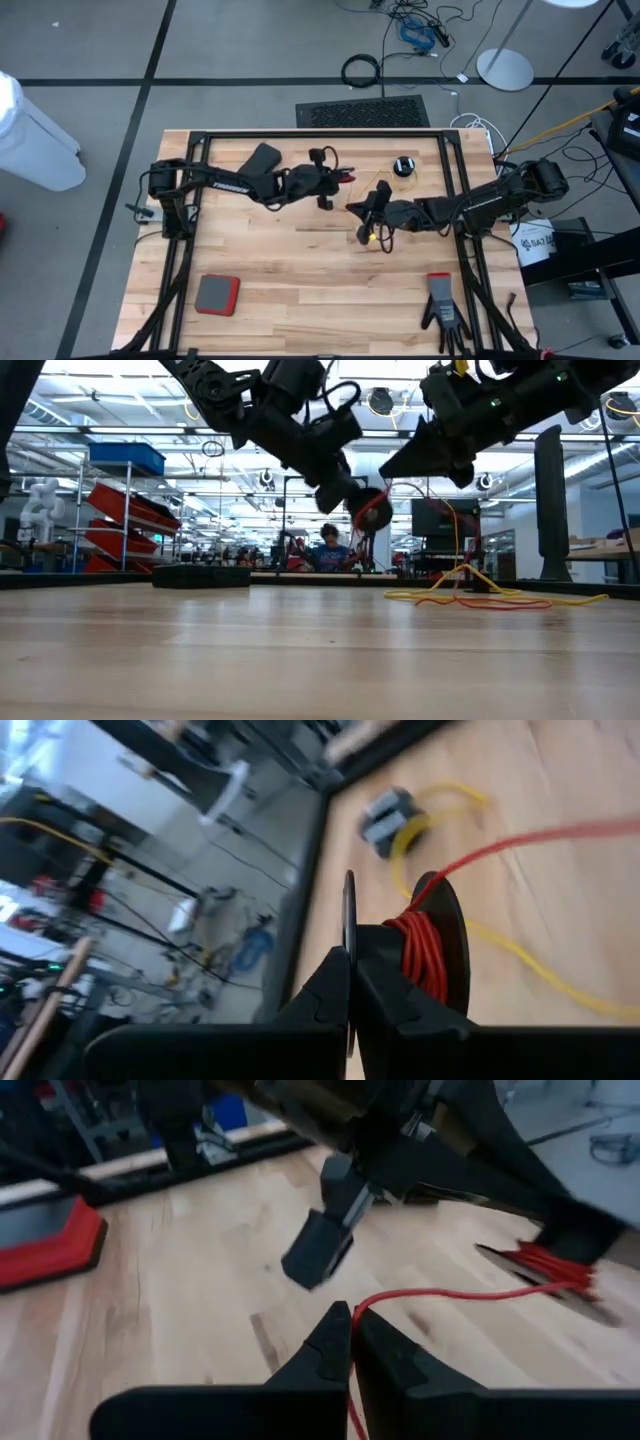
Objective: Coil cords
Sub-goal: Coil the red wire on the spool
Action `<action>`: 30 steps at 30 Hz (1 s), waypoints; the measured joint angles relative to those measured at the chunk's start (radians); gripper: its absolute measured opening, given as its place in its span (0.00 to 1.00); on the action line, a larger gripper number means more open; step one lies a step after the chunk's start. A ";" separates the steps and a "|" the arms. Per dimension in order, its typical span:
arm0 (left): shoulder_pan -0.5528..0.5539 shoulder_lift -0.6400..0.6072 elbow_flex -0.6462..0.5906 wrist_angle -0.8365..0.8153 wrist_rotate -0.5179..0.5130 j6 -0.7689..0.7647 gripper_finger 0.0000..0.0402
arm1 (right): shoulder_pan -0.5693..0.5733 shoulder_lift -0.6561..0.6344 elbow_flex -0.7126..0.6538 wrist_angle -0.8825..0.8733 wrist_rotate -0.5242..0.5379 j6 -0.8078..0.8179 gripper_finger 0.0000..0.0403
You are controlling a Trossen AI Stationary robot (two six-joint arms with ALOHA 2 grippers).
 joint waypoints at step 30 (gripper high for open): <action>-0.039 0.000 0.000 0.381 -0.007 -0.297 0.01 | -0.014 0.149 0.001 0.376 0.319 -0.422 0.00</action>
